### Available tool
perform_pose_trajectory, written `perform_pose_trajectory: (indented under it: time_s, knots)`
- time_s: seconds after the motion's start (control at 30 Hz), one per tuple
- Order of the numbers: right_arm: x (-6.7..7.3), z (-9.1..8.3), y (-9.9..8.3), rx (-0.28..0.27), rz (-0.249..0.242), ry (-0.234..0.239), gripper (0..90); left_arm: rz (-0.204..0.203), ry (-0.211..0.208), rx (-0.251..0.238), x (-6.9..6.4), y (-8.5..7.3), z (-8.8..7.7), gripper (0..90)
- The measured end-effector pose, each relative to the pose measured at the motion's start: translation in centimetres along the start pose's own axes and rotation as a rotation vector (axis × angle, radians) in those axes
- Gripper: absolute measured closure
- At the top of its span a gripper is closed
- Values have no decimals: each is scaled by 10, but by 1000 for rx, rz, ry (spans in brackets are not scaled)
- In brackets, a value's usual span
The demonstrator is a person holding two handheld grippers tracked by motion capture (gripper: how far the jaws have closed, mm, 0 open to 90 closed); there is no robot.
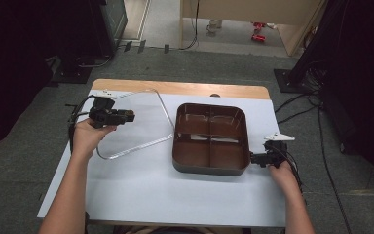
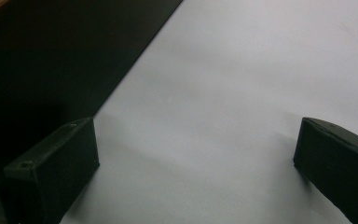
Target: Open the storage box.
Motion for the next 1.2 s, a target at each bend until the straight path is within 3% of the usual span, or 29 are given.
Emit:
perform_pose_trajectory:
  time_s: [0.37,0.47,0.6,0.83,1.03,1.2]
  knots:
    - [0,0,0,0,0,0,0,-83,65,12,35,-20,19,592]
    - [0,0,0,0,0,0,0,-67,99,40,39,-26,31,592]
    - [0,0,0,0,0,0,0,-64,113,72,41,-33,45,592]
    - [0,0,0,0,0,0,0,-37,144,110,42,-39,57,590]
    - [0,0,0,0,0,0,0,-53,138,86,43,-39,57,576]
    - [0,0,0,0,0,0,0,-74,127,31,38,-29,43,458]
Point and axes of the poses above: each handheld gripper's, and its own axes: z roughly forward along the jaws, y roughly out of its top, x roughly to its left, the point moved 6 cm from there along z, roughly forward along the jaws, and after that the axes turned 8 degrees about y, right-handed, at the moved point
